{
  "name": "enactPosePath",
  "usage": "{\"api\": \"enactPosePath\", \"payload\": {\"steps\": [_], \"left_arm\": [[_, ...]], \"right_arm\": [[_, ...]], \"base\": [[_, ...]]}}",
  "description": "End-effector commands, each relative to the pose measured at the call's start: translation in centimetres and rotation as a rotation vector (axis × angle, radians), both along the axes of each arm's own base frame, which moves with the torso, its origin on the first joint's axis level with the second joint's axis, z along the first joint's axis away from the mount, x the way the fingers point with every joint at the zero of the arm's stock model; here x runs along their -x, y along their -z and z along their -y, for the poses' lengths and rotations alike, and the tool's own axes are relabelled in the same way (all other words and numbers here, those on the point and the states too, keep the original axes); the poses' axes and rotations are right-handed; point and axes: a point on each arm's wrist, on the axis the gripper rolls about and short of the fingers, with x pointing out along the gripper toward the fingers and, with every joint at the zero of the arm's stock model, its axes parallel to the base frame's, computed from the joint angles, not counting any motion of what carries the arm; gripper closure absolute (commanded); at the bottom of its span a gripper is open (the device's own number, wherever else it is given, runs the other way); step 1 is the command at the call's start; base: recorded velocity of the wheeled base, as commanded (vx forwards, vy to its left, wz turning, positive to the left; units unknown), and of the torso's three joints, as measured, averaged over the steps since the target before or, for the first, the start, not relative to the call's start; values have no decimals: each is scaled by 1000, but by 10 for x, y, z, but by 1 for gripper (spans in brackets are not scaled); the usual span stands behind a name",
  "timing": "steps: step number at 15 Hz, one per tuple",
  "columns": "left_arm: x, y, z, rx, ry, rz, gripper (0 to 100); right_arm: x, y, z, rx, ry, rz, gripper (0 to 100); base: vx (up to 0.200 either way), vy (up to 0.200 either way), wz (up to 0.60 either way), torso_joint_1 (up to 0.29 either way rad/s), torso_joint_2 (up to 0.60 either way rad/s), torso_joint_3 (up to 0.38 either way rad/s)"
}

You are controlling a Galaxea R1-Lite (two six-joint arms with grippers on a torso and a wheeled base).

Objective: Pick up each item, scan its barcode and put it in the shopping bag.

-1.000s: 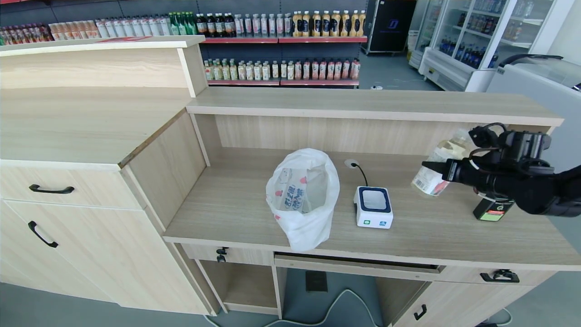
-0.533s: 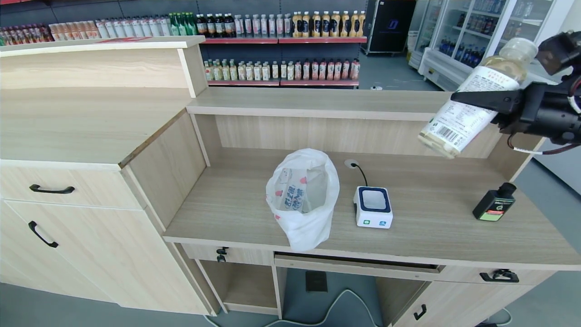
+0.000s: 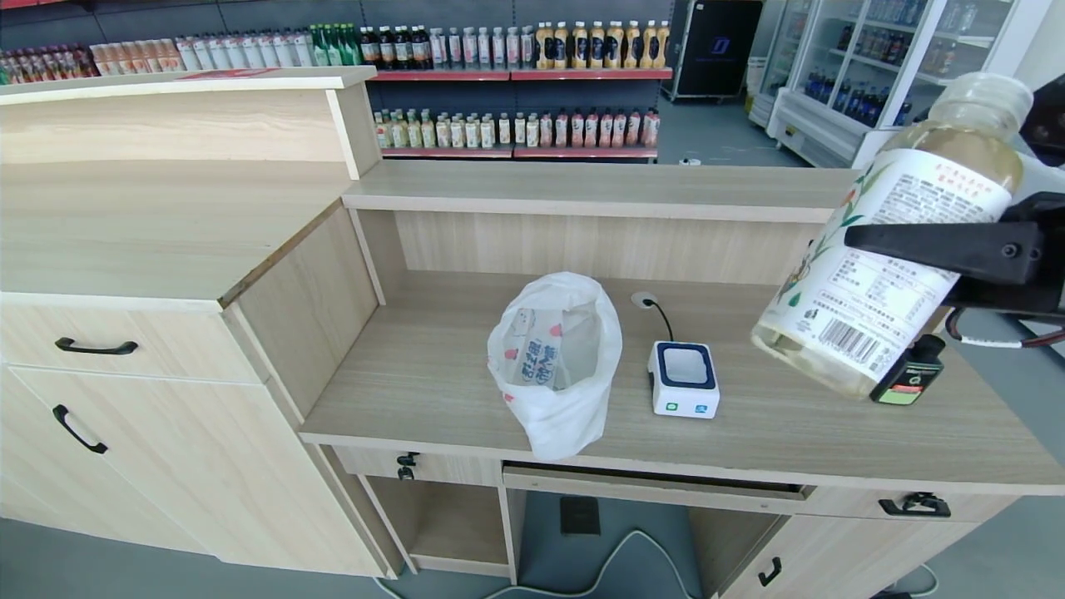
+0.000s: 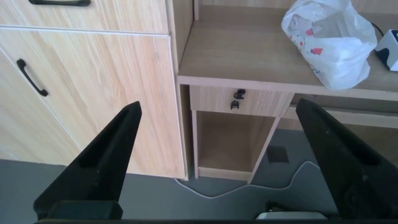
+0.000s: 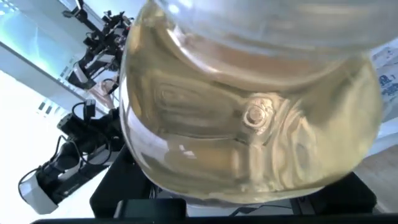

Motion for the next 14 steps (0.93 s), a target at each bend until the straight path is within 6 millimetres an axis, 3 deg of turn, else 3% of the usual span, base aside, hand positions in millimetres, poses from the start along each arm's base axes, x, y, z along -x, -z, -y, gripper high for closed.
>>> {"api": "enactPosePath", "payload": {"steps": [1,5,14], "left_arm": [[0,0,0,0,0,0,0],[0,0,0,0,0,2,0],[0,0,0,2,0,0,0]], "right_arm": [[29,2,-10,-3,-79,18,100],[48,8,-22,-4,-173,17,100],[64,24,-21,5,-199,-18,100]], "base": [[0,0,0,0,0,0],[0,0,0,0,0,0],[0,0,0,0,0,0]]}}
